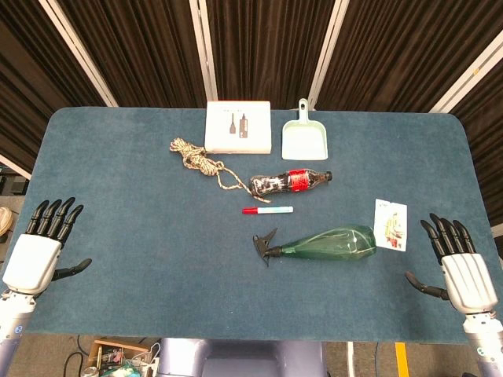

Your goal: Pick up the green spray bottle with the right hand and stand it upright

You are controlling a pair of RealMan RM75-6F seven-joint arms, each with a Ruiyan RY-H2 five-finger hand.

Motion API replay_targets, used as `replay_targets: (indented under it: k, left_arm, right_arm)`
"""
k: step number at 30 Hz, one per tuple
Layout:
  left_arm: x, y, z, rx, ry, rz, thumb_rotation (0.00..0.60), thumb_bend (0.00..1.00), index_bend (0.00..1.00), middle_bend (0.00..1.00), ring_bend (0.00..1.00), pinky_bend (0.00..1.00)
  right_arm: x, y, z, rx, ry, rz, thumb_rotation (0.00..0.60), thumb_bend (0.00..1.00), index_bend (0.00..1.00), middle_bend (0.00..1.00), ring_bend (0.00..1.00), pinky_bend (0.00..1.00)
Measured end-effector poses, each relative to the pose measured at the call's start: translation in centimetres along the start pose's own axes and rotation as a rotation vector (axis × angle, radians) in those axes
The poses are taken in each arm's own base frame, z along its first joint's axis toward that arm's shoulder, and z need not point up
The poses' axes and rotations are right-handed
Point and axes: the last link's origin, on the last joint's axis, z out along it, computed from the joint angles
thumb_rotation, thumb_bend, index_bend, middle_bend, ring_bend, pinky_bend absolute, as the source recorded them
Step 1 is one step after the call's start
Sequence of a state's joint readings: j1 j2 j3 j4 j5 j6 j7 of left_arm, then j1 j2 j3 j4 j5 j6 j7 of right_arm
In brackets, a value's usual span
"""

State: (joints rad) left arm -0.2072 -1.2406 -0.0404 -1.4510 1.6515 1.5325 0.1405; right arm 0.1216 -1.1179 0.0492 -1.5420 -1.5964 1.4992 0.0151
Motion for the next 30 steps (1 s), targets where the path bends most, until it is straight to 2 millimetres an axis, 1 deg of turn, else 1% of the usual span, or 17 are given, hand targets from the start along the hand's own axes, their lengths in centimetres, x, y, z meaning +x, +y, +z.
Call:
replay_targets:
  k: [8, 12, 14, 17, 18, 22, 26, 30]
  left_arm:
    - [-0.4, 0.1, 0.8, -0.01, -0.017, 0.003, 0.6, 0.01, 0.0, 0.0, 0.0, 0.0]
    - [-0.7, 0.0, 1.3, -0.005, -0.025, 0.013, 0.6, 0.01, 0.0, 0.0, 0.0, 0.0]
    - [-0.7, -0.1, 1.4, 0.007, -0.022, 0.016, 0.6, 0.01, 0.0, 0.0, 0.0, 0.0]
    - [-0.5, -0.3, 1.5, 0.025, -0.003, 0.018, 0.6, 0.01, 0.0, 0.0, 0.0, 0.0]
    - [-0.4, -0.4, 1.5, 0.03, -0.001, 0.017, 0.6, 0.01, 0.0, 0.0, 0.0, 0.0]
    - [-0.7, -0.5, 1.8, 0.041, -0.017, 0.014, 0.6, 0.01, 0.0, 0.0, 0.0, 0.0]
    - [-1.1, -0.8, 2.5, 0.057, -0.044, 0.015, 0.6, 0.01, 0.0, 0.0, 0.0, 0.0]
    - [-0.9, -1.2, 2.8, 0.077, -0.035, 0.018, 0.6, 0.01, 0.0, 0.0, 0.0, 0.0]
  right_arm:
    - [-0.3, -0.4, 0.1, -0.003, 0.002, -0.027, 0.6, 0.27, 0.0, 0.0, 0.0, 0.0]
    - [-0.7, -1.6, -0.3, 0.013, 0.008, -0.059, 0.6, 0.27, 0.0, 0.0, 0.0, 0.0]
    - [-1.2, -2.4, -0.6, 0.033, 0.005, -0.087, 0.6, 0.27, 0.0, 0.0, 0.0, 0.0]
    - [-2.5, -4.4, -1.1, 0.082, -0.007, -0.138, 0.6, 0.27, 0.0, 0.0, 0.0, 0.0]
    - [-3.2, -5.4, -1.3, 0.104, -0.012, -0.153, 0.6, 0.26, 0.0, 0.0, 0.0, 0.0]
    - [-5.5, -8.2, -1.4, 0.163, -0.051, -0.2, 0.6, 0.26, 0.0, 0.0, 0.0, 0.0]
    - [-7.2, -10.0, -0.9, 0.193, -0.077, -0.266, 0.6, 0.27, 0.0, 0.0, 0.0, 0.0]
    - [-8.4, -11.3, -0.1, 0.212, -0.084, -0.349, 0.6, 0.27, 0.0, 0.0, 0.0, 0.0]
